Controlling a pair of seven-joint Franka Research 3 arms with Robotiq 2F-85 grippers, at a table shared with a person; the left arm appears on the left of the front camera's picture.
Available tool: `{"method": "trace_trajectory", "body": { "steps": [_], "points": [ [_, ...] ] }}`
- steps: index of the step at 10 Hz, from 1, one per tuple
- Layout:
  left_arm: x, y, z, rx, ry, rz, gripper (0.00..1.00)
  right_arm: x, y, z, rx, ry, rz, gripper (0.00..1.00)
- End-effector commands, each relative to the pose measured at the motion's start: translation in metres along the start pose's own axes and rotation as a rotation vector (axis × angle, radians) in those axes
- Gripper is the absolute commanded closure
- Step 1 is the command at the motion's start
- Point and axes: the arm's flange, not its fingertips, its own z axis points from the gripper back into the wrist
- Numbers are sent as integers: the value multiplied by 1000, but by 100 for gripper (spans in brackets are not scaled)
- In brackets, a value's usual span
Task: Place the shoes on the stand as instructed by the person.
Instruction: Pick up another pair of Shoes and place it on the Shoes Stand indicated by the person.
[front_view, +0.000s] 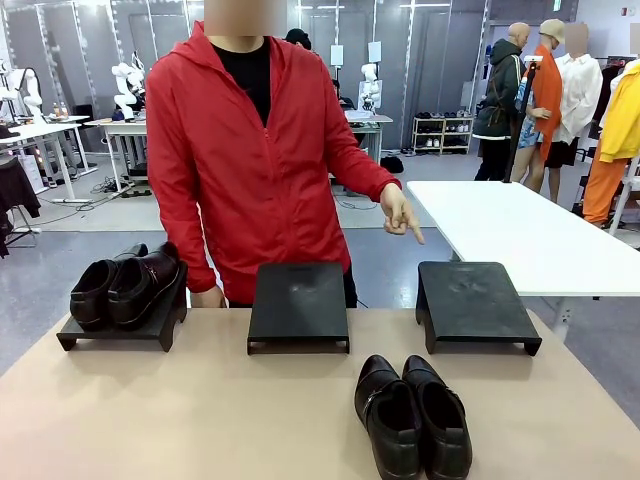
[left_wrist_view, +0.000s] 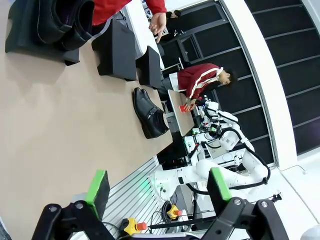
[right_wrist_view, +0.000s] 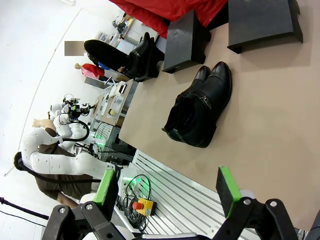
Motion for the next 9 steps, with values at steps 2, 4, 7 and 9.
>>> {"method": "trace_trajectory", "body": {
  "steps": [2,4,7,9],
  "points": [
    [-4,-2,0,-8,6,-28,0,0,1,2,11,-10,18,0],
    [-4,-2,0,-8,6,-28,0,0,1,2,11,-10,18,0],
    [-4,-2,0,-8,6,-28,0,0,1,2,11,-10,18,0],
    [-4,-2,0,-8,6,-28,0,11,25,-3,-61,74,0,0]
  ]
}}
